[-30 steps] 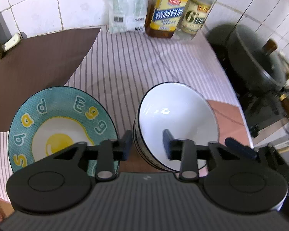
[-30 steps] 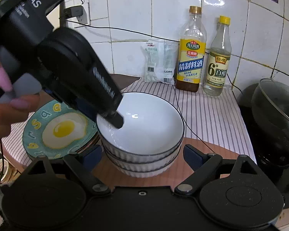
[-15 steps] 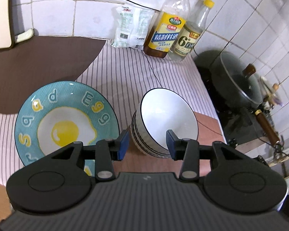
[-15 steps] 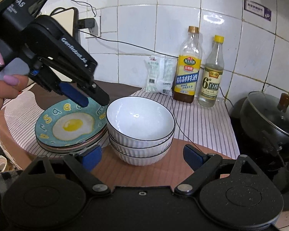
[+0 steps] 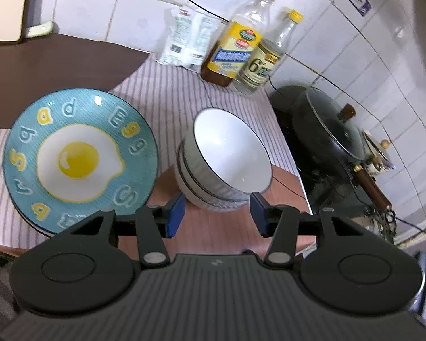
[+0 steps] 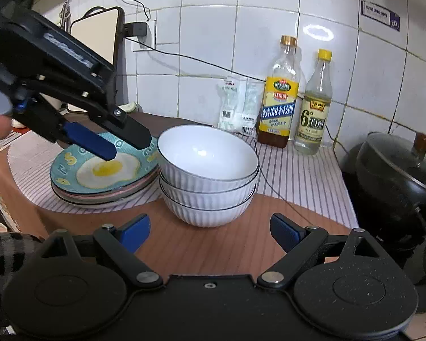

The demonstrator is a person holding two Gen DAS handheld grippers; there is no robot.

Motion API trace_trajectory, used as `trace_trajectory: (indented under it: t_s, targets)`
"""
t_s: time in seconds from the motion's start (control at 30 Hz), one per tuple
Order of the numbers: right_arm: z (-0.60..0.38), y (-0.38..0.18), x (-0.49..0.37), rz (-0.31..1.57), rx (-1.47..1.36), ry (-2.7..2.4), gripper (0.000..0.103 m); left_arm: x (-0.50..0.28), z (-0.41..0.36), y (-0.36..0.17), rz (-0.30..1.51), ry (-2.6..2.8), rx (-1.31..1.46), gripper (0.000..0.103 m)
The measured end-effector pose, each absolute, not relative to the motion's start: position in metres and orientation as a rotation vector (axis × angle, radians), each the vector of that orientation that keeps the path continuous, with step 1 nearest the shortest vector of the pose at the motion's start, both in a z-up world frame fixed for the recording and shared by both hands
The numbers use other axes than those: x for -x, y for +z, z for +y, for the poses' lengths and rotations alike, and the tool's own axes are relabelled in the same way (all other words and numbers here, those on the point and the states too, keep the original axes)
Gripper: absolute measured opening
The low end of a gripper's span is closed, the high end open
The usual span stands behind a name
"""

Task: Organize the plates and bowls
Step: 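Lift the three-bowl stack with both tools and carry it to the plates, then lower the bowl stack onto the blue egg plate with both tools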

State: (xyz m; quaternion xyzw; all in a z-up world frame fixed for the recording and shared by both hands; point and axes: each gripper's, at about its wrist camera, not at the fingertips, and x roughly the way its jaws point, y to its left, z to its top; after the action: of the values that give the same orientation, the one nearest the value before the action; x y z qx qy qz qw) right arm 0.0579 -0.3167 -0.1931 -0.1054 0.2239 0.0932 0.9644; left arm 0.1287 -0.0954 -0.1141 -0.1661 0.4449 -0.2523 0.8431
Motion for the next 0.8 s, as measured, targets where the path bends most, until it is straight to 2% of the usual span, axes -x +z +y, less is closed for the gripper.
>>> trace_trajectory:
  t_s: [0.17, 0.23, 0.3, 0.53, 0.67, 0.8]
  targets:
    - [-0.319, -0.214, -0.070, 0.428, 0.190, 0.192, 0.094, -0.126, -0.101, -0.119, 0.908, -0.555, 0.344, 0.058]
    - [-0.320, -0.223, -0.076, 0.416, 0.180, 0.192, 0.095, -0.129, -0.099, -0.121, 0.908, -0.555, 0.374, 0.065]
    - [-0.322, -0.233, -0.083, 0.408, 0.166, 0.195, 0.096, -0.136, -0.098, -0.123, 0.916, -0.543, 0.404, 0.067]
    - [-0.324, -0.251, -0.115, 0.426, 0.103, 0.191, 0.096, -0.181, -0.114, -0.145, 1.118, -0.510, 0.481, 0.065]
    - [-0.325, -0.253, -0.127, 0.417, 0.089, 0.198, 0.099, -0.193, -0.124, -0.153, 1.170, -0.483, 0.464, 0.063]
    - [-0.321, -0.253, -0.134, 0.402, 0.109, 0.228, 0.101, -0.203, -0.135, -0.159, 1.198, -0.469, 0.432, 0.055]
